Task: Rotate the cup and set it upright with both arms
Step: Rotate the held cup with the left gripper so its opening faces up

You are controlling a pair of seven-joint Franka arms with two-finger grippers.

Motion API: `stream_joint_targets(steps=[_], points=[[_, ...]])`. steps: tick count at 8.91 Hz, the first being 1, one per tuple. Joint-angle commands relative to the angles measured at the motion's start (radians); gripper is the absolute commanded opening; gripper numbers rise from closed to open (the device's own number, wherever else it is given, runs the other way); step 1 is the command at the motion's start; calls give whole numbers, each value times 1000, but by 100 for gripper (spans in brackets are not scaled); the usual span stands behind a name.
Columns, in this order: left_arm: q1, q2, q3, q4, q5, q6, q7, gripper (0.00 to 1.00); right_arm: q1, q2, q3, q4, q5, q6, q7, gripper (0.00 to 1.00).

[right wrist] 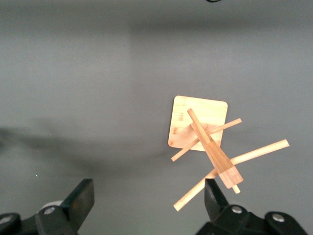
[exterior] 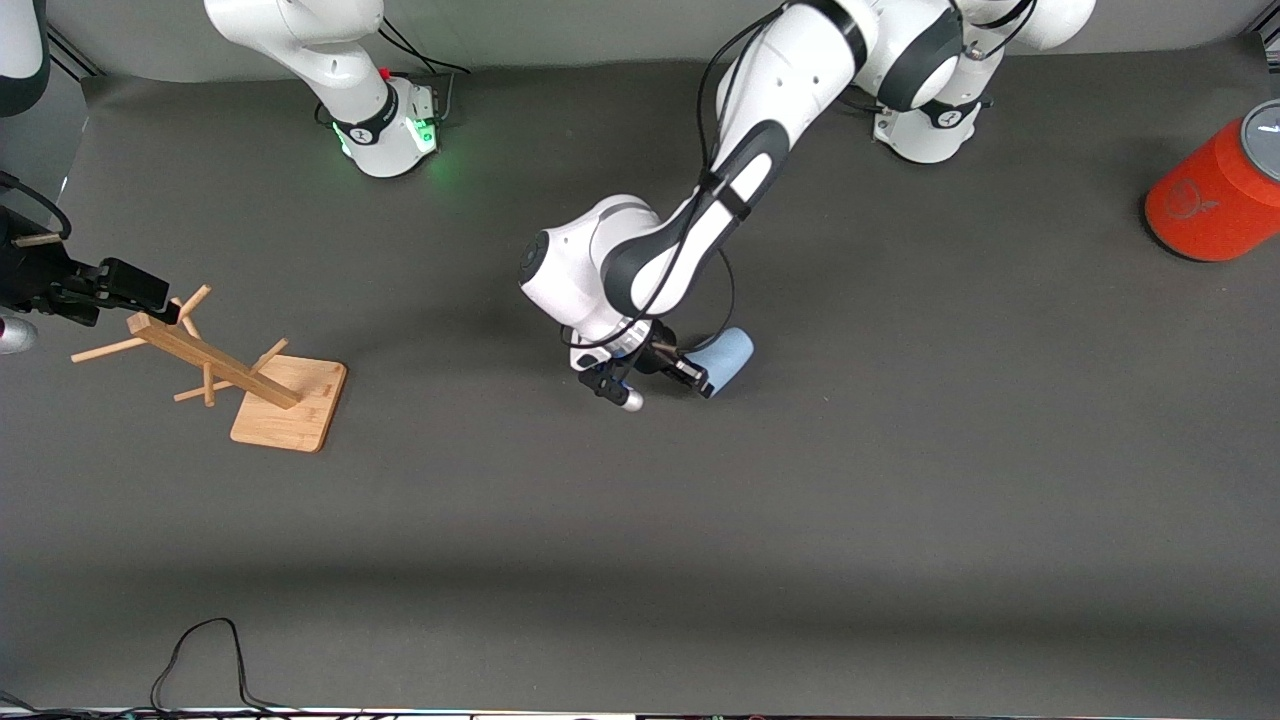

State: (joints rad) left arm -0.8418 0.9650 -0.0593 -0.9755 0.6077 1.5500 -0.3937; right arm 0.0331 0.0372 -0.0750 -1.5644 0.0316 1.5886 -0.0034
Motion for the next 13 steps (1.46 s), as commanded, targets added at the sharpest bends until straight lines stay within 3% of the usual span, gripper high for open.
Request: stream_joint_targets(steps=[1, 4, 8, 11, 13], points=[[76, -119, 4, -12, -134, -7, 23, 0, -6, 3, -3, 29, -13, -7, -12, 100], [168, -234, 1, -75, -248, 112, -2, 0, 2, 4, 0, 30, -16, -7, -10, 100], [213, -524, 4, -608, -279, 576, -180, 0, 2, 4, 4, 30, -16, -7, -10, 100], [245, -601, 10, -915, -261, 1025, -354, 0, 5, 10, 4, 30, -16, -7, -12, 100], [244, -614, 33, -1047, -212, 1247, -448, 0, 4, 10, 4, 29, -16, -9, -15, 100]])
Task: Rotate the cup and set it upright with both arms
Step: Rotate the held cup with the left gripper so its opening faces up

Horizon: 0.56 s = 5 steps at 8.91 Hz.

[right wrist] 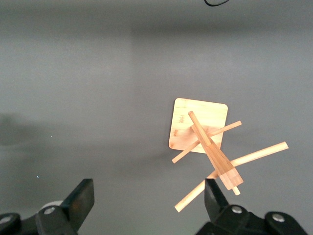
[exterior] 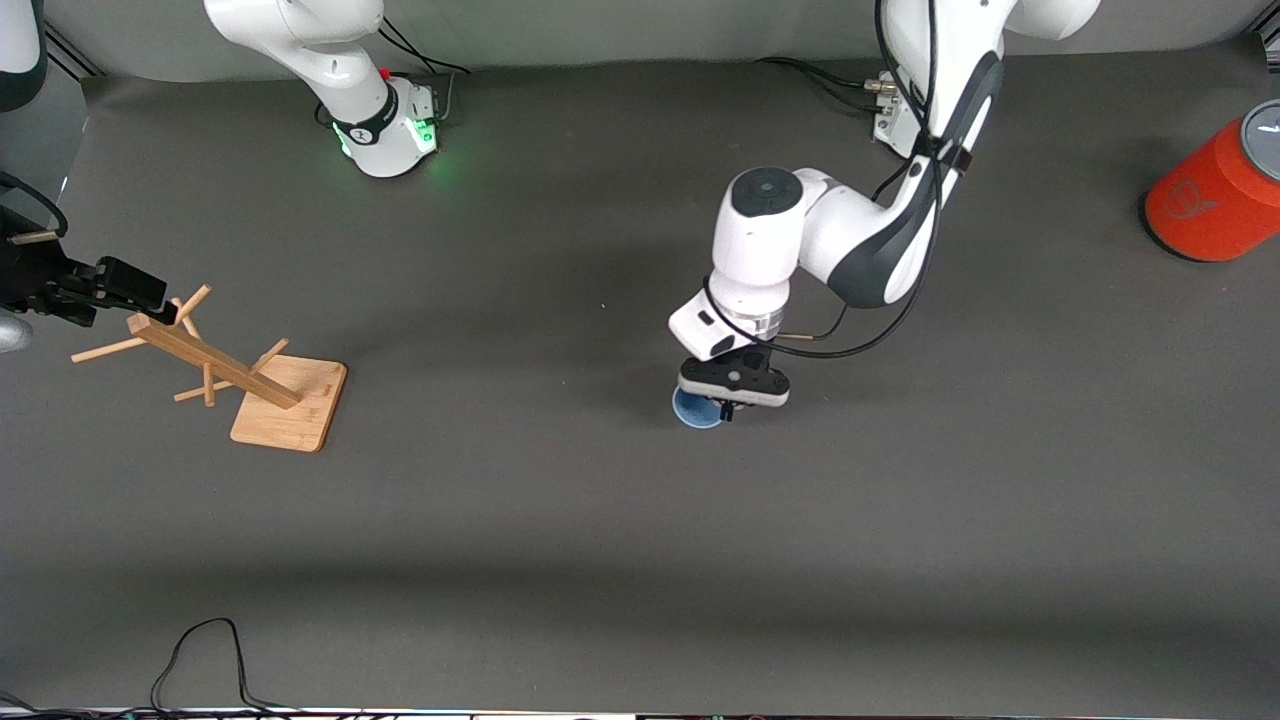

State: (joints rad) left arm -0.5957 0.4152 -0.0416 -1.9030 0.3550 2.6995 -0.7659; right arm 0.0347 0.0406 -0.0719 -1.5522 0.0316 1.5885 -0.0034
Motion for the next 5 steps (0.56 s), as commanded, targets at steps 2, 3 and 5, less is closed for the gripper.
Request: stream_joint_targets(steps=[2, 3, 5], points=[[-12, -64, 37, -162, 170, 164, -188, 0, 1, 8, 1, 18, -16, -9, -15, 100], [-12, -62, 37, -168, 270, 164, -275, 0, 4, 7, 1, 17, -16, -9, -14, 100], [-12, -58, 35, -174, 503, 164, -511, 0, 2, 8, 1, 18, -16, -9, -14, 100]])
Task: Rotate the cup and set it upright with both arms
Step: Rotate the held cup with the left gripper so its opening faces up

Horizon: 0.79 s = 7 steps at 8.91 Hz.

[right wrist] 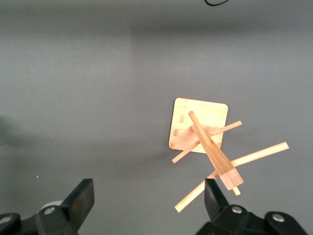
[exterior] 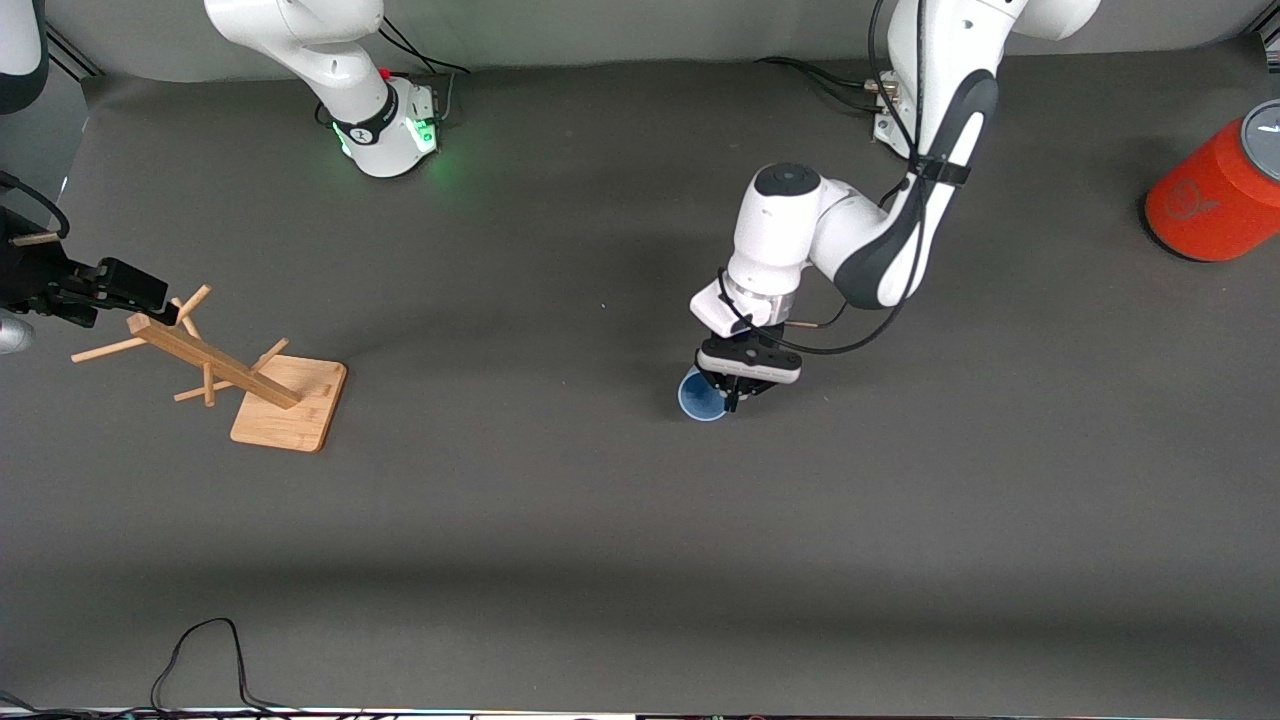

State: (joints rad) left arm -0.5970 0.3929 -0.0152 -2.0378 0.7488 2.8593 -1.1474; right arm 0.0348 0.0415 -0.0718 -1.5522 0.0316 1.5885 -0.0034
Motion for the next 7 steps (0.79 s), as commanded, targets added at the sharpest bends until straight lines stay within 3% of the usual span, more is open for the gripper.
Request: stream_joint_targets(steps=[1, 7], points=[[-11, -32, 9, -39, 223, 5, -259, 0, 2, 8, 1, 15, -16, -9, -15, 100], [-49, -8, 6, -38, 729, -8, -919, 0, 2, 14, 1, 17, -16, -9, -17, 100]])
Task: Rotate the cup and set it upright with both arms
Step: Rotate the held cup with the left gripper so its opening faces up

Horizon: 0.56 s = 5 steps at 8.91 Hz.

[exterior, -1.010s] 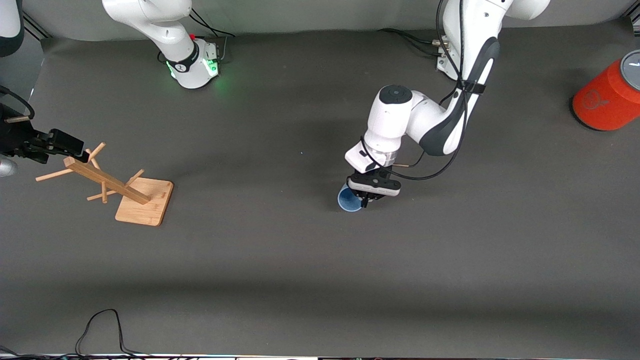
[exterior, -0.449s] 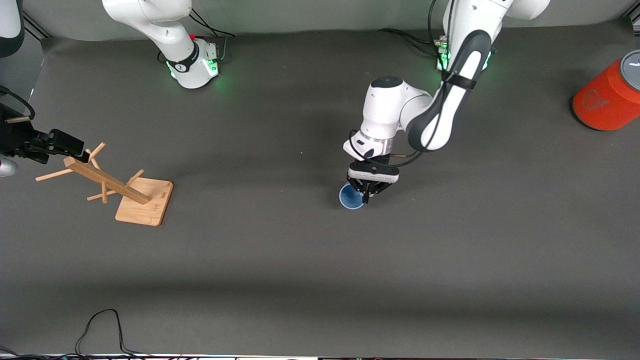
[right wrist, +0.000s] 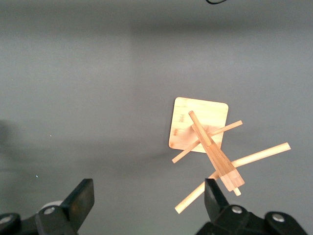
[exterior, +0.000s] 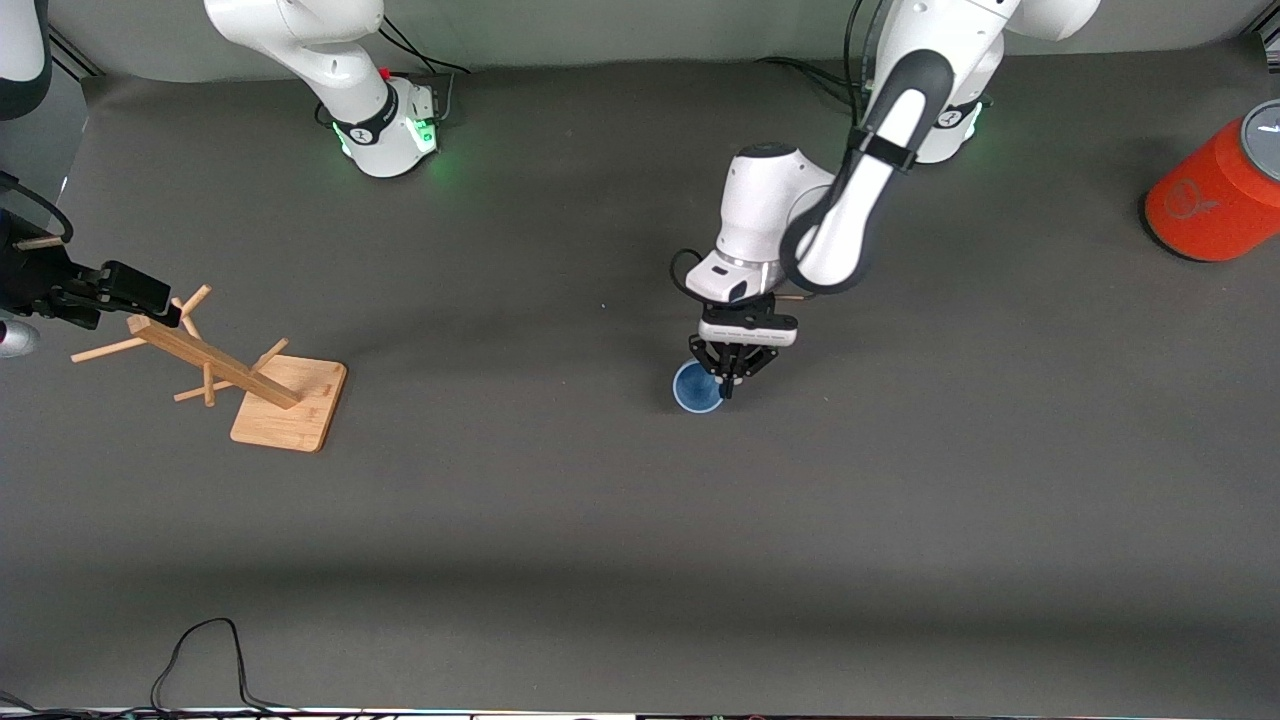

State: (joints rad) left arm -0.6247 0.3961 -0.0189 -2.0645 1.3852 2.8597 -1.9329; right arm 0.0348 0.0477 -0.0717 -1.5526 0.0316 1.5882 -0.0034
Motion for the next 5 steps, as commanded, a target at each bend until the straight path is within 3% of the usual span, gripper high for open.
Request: stream_joint_targets(steps=[1, 5], points=[[-26, -10, 11, -11, 177, -11, -226, 0, 2, 9, 1, 17, -16, -8, -17, 100], [-82, 29, 10, -3, 343, -121, -435, 0, 2, 8, 1, 14, -36, -8, -18, 100]])
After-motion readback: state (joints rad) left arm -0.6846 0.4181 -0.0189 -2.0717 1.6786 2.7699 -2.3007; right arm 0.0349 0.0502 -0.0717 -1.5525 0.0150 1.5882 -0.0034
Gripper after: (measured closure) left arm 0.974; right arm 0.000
